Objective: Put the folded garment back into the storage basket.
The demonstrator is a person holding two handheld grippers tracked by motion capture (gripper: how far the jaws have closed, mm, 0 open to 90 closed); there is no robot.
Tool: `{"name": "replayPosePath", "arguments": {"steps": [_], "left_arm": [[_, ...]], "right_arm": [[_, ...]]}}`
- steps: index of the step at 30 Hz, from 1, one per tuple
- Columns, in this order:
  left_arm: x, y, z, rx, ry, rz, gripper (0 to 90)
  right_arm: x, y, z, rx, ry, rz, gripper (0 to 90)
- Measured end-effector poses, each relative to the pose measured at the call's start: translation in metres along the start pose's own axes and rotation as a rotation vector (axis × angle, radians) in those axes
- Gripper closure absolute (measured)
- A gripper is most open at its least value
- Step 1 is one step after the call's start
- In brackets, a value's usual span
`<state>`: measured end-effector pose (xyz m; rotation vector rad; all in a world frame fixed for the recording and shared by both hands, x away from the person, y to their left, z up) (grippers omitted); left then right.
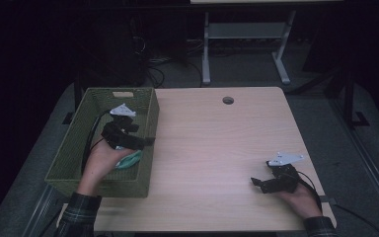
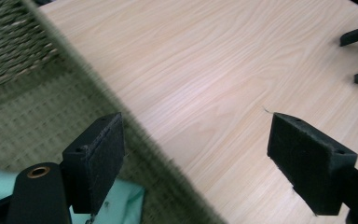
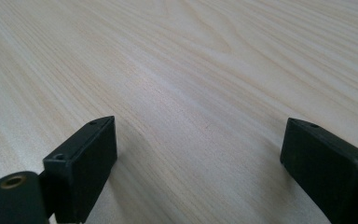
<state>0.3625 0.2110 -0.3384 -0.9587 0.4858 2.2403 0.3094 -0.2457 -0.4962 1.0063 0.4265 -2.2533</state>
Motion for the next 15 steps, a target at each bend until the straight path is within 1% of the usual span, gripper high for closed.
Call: {"name": "replayPosePath", "arguments": {"steps": [6,8,15], "left_arm": [[-0.005,0.018,-0.012,0.031,0.002,-0.03,18.2],[-0.005,0.024,-0.017,0.042,0.007,-0.035,18.2],[-0.008,0.041,-0.034,0.066,-0.001,-0.053,18.1]], "right_arm": [[0.0,0.0,0.0,0.0,0.0,0.0,10.3],[0.0,0.0,0.0,0.0,0.0,0.0,10.3],[0.0,0.0,0.0,0.0,0.0,0.0,10.3]]}}
Point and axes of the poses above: each handheld gripper's, and its own axes: z roughly backward along the jaws, x roughly out of its underside, y roughly to its right, the point moved 2 cm from there along -z, roughly forward along the jaws, and after that the axes turned 3 degrees about y, right-handed, at the moved point
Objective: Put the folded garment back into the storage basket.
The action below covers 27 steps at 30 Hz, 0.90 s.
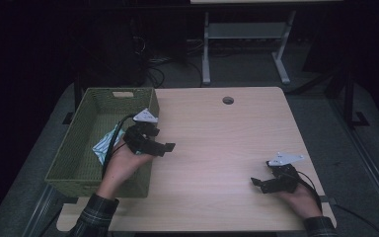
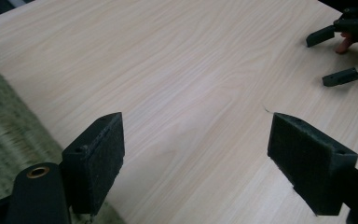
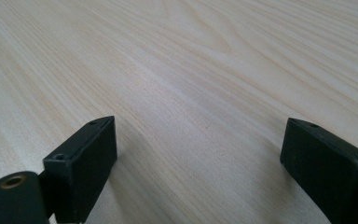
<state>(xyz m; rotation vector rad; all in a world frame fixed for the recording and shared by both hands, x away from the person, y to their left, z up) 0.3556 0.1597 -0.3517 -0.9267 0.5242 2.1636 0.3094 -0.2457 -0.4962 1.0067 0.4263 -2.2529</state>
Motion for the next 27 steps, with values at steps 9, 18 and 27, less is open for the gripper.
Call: {"name": "replayPosePath", "arguments": {"steps": [9,18,27], "left_arm": [[-0.001,0.027,-0.024,0.031,0.005,-0.026,17.4],[0.005,0.043,-0.054,0.033,-0.009,-0.041,16.8],[0.016,0.05,-0.075,0.035,-0.026,-0.044,16.7]], "right_arm": [[0.0,0.0,0.0,0.0,0.0,0.001,10.3],[0.0,0.0,0.0,0.0,0.0,0.0,10.3],[0.0,0.0,0.0,0.0,-0.001,-0.001,10.3]]}}
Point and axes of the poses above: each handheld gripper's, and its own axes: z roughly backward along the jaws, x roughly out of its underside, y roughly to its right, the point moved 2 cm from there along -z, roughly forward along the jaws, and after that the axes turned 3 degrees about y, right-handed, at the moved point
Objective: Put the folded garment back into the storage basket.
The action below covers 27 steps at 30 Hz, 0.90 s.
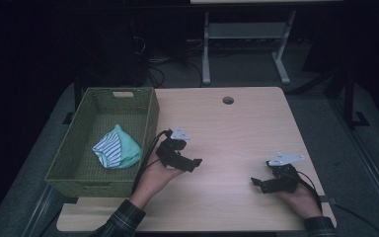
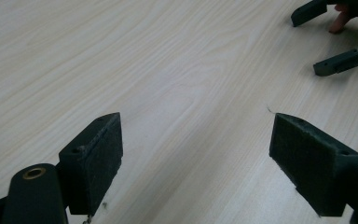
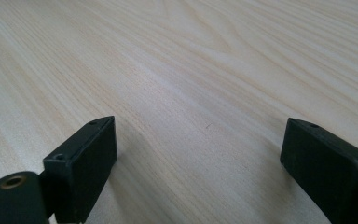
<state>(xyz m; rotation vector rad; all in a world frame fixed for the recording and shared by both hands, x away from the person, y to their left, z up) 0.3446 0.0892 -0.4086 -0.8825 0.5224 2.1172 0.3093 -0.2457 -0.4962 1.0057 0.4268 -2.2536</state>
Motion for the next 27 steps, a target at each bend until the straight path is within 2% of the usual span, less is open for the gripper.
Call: {"name": "replayPosePath", "arguments": {"steps": [14,19,27], "left_arm": [[0.022,-0.004,-0.024,-0.034,-0.016,0.001,15.8],[0.031,-0.007,-0.033,-0.053,-0.039,-0.002,15.0],[0.041,-0.008,-0.043,-0.058,-0.062,-0.003,14.2]], "right_arm": [[0.0,0.0,0.0,-0.002,-0.001,0.0,10.3],[0.0,0.0,0.0,-0.001,0.001,0.003,10.3],[0.0,0.0,0.0,-0.002,0.0,0.003,10.3]]}}
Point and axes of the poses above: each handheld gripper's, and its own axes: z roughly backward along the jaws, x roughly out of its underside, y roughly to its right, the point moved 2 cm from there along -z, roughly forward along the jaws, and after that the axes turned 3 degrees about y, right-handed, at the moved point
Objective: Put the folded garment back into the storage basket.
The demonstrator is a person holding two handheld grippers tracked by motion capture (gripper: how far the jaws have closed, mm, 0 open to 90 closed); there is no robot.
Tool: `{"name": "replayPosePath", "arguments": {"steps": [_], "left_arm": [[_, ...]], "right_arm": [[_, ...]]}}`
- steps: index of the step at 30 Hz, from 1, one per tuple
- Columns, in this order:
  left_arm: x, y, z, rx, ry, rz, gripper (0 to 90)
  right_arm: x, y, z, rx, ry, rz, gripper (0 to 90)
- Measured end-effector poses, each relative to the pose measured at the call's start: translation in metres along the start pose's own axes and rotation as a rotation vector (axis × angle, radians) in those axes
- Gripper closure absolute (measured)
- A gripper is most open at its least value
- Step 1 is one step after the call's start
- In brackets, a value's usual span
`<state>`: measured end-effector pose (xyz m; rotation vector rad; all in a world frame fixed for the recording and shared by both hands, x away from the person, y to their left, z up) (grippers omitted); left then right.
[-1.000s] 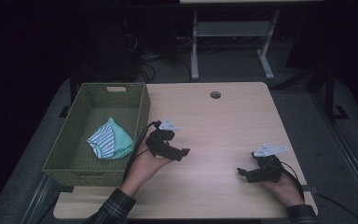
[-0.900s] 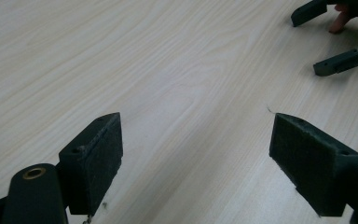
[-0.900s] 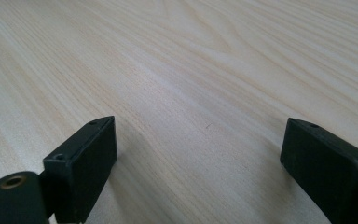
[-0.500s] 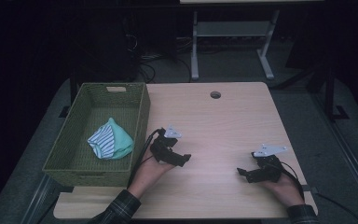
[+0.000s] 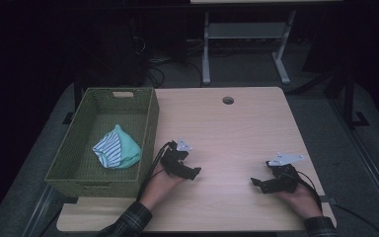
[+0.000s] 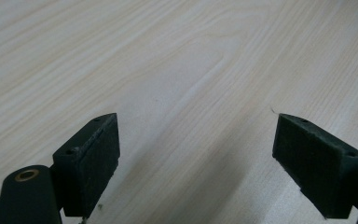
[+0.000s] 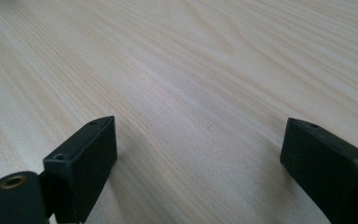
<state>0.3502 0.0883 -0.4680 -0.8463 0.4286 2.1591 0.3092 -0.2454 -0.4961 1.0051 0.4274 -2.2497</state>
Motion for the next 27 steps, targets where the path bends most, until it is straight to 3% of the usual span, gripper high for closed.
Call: {"name": "replayPosePath", "arguments": {"steps": [7,11,19,27], "left_arm": [[0.008,-0.002,-0.01,0.001,-0.04,-0.011,13.2],[0.011,0.001,-0.012,-0.026,-0.03,-0.039,12.6],[0.02,0.0,-0.012,-0.004,0.07,-0.051,12.5],[0.021,0.0,-0.013,-0.002,0.087,-0.051,12.5]], "right_arm": [[0.0,0.0,0.0,-0.001,-0.001,-0.001,10.3],[0.0,0.0,0.0,-0.002,-0.001,-0.002,10.3],[0.0,0.0,0.0,-0.002,-0.002,-0.003,10.3],[0.0,0.0,0.0,-0.002,-0.002,-0.002,10.3]]}}
Point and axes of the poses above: each handheld gripper's, and its own axes: z roughly backward along the jaws, x roughly out of its underside, y roughly to its right, the point moved 2 cm from there along -z, roughly forward along the jaws, and after that the axes turned 3 degrees about y, right-handed, at the moved point
